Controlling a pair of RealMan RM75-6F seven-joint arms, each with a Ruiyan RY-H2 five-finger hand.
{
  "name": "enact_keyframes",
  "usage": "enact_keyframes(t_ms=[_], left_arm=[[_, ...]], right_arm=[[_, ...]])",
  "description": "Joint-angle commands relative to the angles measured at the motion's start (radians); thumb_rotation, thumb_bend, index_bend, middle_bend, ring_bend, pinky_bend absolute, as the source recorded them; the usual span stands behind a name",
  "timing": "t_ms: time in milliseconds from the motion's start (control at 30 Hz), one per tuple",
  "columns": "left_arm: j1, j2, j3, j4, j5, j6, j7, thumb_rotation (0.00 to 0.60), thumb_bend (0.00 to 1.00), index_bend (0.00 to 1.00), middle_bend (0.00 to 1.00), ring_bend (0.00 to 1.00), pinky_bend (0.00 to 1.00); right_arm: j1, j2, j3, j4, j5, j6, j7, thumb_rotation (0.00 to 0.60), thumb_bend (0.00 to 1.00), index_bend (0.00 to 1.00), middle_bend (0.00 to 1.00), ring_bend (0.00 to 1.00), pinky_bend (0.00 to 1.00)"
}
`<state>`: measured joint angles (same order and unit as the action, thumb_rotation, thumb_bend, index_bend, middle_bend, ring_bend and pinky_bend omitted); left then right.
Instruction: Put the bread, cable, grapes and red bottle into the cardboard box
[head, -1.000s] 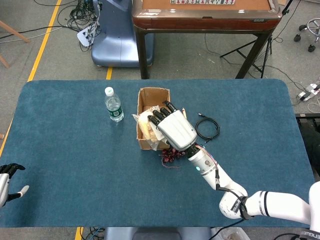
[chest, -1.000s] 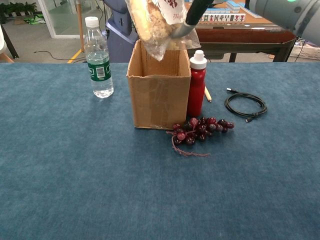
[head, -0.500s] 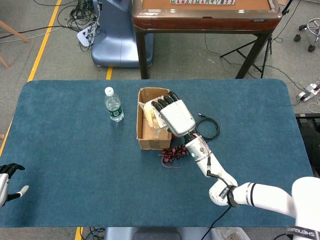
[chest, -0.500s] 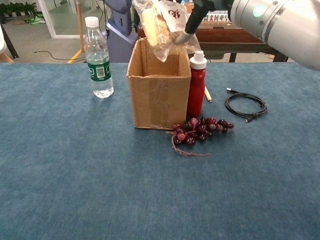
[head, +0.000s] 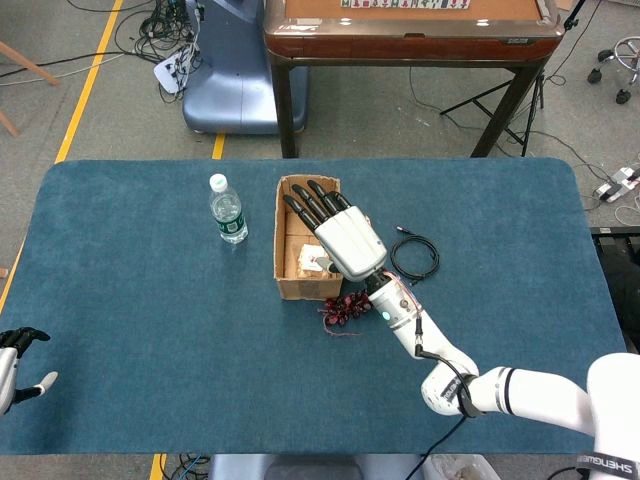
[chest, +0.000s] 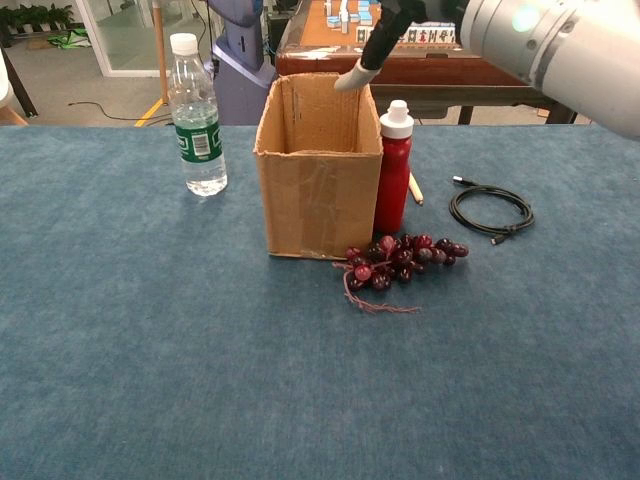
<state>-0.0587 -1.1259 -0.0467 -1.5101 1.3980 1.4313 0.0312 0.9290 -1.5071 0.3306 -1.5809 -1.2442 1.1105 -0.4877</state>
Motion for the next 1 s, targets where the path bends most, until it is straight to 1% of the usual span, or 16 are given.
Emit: enact_keyframes(t_ms=[33, 100, 200, 267, 367, 433, 600, 700, 800, 833, 900, 967, 1000], left_arm=[[-0.001, -0.001, 0.000, 0.001, -0.001, -0.002, 0.001, 0.600, 0.15, 0.37, 0.33, 0.27, 0.54], [-0.001, -0.002, 0.000, 0.001, -0.001, -0.003, 0.003, 0.600, 0.15, 0.37, 0.33, 0.27, 0.54], [-0.002, -0.004, 0.000, 0.002, -0.002, -0.004, 0.005, 0.600, 0.15, 0.37, 0.33, 0.27, 0.54], [-0.003, -0.005, 0.000, 0.003, -0.003, -0.006, 0.008, 0.600, 0.15, 0.37, 0.33, 0.27, 0.54], [-0.003, -0.007, 0.001, 0.005, -0.002, -0.006, 0.011, 0.600, 0.15, 0.37, 0.33, 0.27, 0.54], [-0.004, -0.008, 0.001, 0.005, -0.002, -0.007, 0.012, 0.600, 0.15, 0.37, 0.33, 0.27, 0.54], [-0.004, -0.008, 0.000, 0.006, -0.006, -0.009, 0.011, 0.600, 0.15, 0.37, 0.33, 0.27, 0.54], [-0.005, -0.008, -0.001, 0.006, -0.006, -0.010, 0.011, 0.600, 0.15, 0.37, 0.33, 0.27, 0.54], [-0.005, -0.009, -0.001, 0.007, -0.007, -0.011, 0.011, 0.600, 0.15, 0.37, 0.33, 0.27, 0.54], [-0.006, -0.009, -0.001, 0.007, -0.008, -0.011, 0.010, 0.600, 0.15, 0.37, 0.33, 0.27, 0.54], [-0.005, -0.009, -0.001, 0.008, -0.008, -0.011, 0.010, 0.600, 0.15, 0.37, 0.33, 0.27, 0.54], [-0.005, -0.009, 0.000, 0.008, -0.008, -0.011, 0.010, 0.600, 0.15, 0.37, 0.33, 0.27, 0.54], [-0.005, -0.009, 0.000, 0.009, -0.008, -0.012, 0.010, 0.600, 0.15, 0.37, 0.33, 0.27, 0.54]], right_arm=[[-0.033, 0.056, -0.025, -0.069, -0.022, 0.029, -0.035, 0.600, 0.00, 0.00, 0.09, 0.02, 0.25], [-0.059, 0.097, -0.043, -0.116, -0.036, 0.047, -0.052, 0.600, 0.00, 0.01, 0.12, 0.03, 0.25], [-0.100, 0.155, -0.075, -0.171, -0.050, 0.071, -0.077, 0.600, 0.00, 0.06, 0.17, 0.07, 0.25], [-0.128, 0.186, -0.094, -0.200, -0.050, 0.085, -0.087, 0.600, 0.00, 0.10, 0.20, 0.10, 0.25], [-0.164, 0.220, -0.123, -0.219, -0.048, 0.096, -0.088, 0.600, 0.00, 0.11, 0.24, 0.13, 0.25], [-0.185, 0.239, -0.143, -0.219, -0.047, 0.094, -0.080, 0.600, 0.00, 0.12, 0.26, 0.15, 0.25], [-0.223, 0.261, -0.181, -0.177, -0.058, 0.090, -0.048, 0.600, 0.00, 0.20, 0.30, 0.19, 0.26], [-0.242, 0.261, -0.193, -0.138, -0.052, 0.086, -0.029, 0.600, 0.00, 0.26, 0.35, 0.24, 0.30], [-0.254, 0.254, -0.202, -0.090, -0.035, 0.075, -0.028, 0.600, 0.00, 0.31, 0.43, 0.34, 0.39], [-0.258, 0.249, -0.203, -0.068, -0.027, 0.071, -0.031, 0.600, 0.00, 0.33, 0.48, 0.40, 0.45], [-0.262, 0.240, -0.207, -0.038, -0.007, 0.058, -0.036, 0.600, 0.00, 0.36, 0.61, 0.55, 0.59], [-0.264, 0.233, -0.210, -0.006, 0.024, 0.028, -0.034, 0.600, 0.00, 0.37, 0.72, 0.67, 0.69], [-0.263, 0.231, -0.211, 0.008, 0.039, 0.013, -0.033, 0.600, 0.00, 0.37, 0.76, 0.70, 0.72]])
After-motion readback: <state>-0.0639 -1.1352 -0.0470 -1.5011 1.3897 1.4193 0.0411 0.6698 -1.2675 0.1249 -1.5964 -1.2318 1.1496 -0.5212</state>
